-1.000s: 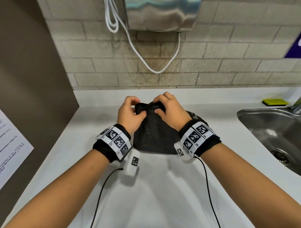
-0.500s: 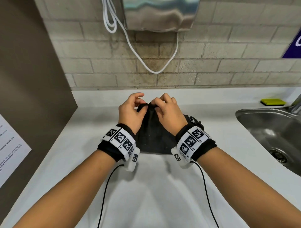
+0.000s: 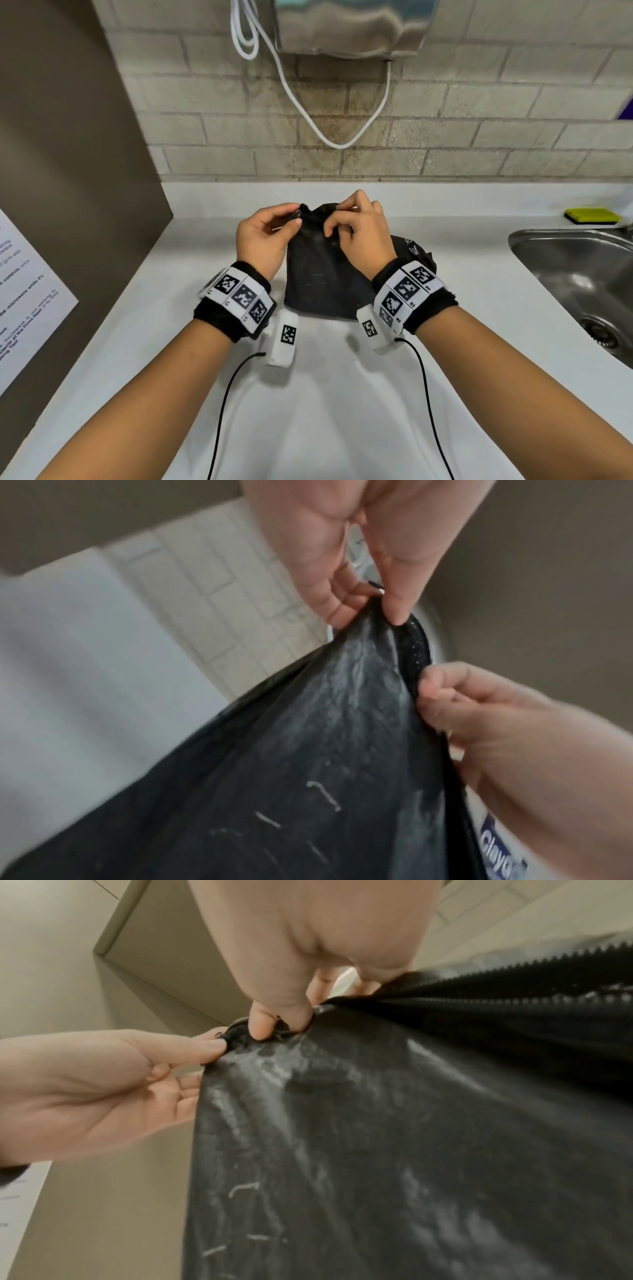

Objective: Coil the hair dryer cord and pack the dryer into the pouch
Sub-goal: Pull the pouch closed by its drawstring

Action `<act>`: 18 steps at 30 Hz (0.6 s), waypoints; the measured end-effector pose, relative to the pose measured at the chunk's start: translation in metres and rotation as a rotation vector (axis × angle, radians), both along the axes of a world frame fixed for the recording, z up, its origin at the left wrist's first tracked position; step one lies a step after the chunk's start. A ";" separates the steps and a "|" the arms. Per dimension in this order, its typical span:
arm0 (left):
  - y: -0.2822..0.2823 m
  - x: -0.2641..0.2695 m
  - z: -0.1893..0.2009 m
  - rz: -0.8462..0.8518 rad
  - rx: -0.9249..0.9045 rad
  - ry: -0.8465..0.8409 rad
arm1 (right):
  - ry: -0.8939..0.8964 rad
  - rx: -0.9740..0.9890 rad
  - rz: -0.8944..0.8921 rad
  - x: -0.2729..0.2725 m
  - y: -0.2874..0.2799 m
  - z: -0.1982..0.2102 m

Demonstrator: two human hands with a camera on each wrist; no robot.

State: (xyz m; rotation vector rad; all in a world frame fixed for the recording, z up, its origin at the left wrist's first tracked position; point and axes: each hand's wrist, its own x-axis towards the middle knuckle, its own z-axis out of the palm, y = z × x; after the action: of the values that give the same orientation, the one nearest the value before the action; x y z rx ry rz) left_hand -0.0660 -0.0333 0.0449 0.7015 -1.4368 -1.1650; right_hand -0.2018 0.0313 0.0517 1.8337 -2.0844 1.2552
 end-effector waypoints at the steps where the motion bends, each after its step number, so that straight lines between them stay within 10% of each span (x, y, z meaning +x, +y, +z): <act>1: 0.001 -0.002 -0.001 0.028 -0.047 -0.043 | -0.021 0.016 0.000 0.001 0.000 0.000; 9: 0.015 -0.014 0.001 0.128 -0.329 -0.440 | -0.076 0.188 -0.034 0.005 0.003 0.008; 18: 0.011 -0.012 -0.005 0.115 -0.540 -0.506 | -0.174 0.233 -0.015 0.004 0.001 0.001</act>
State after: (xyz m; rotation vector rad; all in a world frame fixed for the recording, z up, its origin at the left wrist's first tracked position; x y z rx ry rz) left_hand -0.0781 -0.0218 0.0401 0.7027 -1.9965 -0.4763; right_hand -0.1979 0.0321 0.0524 1.8525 -2.4243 1.2573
